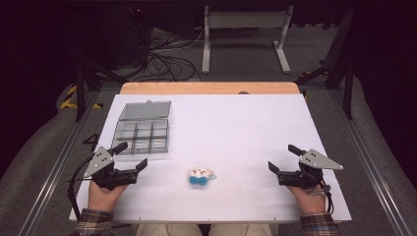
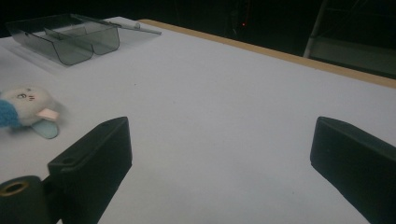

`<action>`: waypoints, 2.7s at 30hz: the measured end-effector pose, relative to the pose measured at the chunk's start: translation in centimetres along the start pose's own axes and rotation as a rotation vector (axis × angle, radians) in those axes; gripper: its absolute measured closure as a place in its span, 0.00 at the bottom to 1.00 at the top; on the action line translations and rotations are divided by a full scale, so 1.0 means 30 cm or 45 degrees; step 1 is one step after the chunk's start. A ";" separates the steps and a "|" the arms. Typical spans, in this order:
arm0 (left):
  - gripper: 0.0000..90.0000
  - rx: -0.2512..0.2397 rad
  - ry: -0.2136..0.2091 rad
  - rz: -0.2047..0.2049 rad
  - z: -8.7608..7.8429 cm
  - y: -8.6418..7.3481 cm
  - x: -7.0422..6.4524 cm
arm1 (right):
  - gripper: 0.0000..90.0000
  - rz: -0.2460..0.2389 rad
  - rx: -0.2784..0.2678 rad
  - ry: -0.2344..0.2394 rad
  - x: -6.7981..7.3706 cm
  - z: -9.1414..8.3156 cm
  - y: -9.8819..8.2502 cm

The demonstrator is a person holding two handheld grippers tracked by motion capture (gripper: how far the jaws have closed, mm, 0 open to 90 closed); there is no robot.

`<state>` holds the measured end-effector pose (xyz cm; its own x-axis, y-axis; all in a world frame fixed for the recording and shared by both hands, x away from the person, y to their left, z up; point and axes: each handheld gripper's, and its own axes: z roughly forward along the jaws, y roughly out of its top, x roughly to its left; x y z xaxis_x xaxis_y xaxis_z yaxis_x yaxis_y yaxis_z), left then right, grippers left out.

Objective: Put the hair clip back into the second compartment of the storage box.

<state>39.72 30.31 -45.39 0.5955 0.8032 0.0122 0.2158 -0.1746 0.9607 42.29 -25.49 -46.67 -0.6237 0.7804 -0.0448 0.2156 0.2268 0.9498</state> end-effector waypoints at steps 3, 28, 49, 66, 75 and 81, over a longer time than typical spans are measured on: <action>0.09 0.008 -0.001 0.003 0.013 0.006 -0.014 | 0.07 0.000 -0.005 0.001 0.000 0.000 0.001; 0.11 0.180 -0.119 0.009 0.162 0.020 -0.197 | 0.06 0.002 0.042 -0.009 0.002 0.013 -0.001; 0.12 0.285 -0.271 0.002 0.276 -0.001 -0.339 | 0.06 -0.001 0.048 -0.018 0.001 0.013 0.001; 0.14 0.433 -0.288 0.117 0.332 -0.016 -0.407 | 0.06 -0.005 0.064 -0.025 0.004 0.016 -0.001; 0.17 0.493 -0.235 0.144 0.362 -0.017 -0.425 | 0.06 -0.011 0.069 -0.021 0.005 0.019 -0.001; 0.21 0.533 -0.232 0.171 0.380 -0.019 -0.434 | 0.06 -0.012 0.069 -0.021 0.005 0.019 -0.001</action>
<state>40.67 13.47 -49.24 0.7576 0.6512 0.0436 0.3986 -0.5145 0.7592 42.62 -25.04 -46.90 -0.6134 0.7876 -0.0592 0.2504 0.2650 0.9312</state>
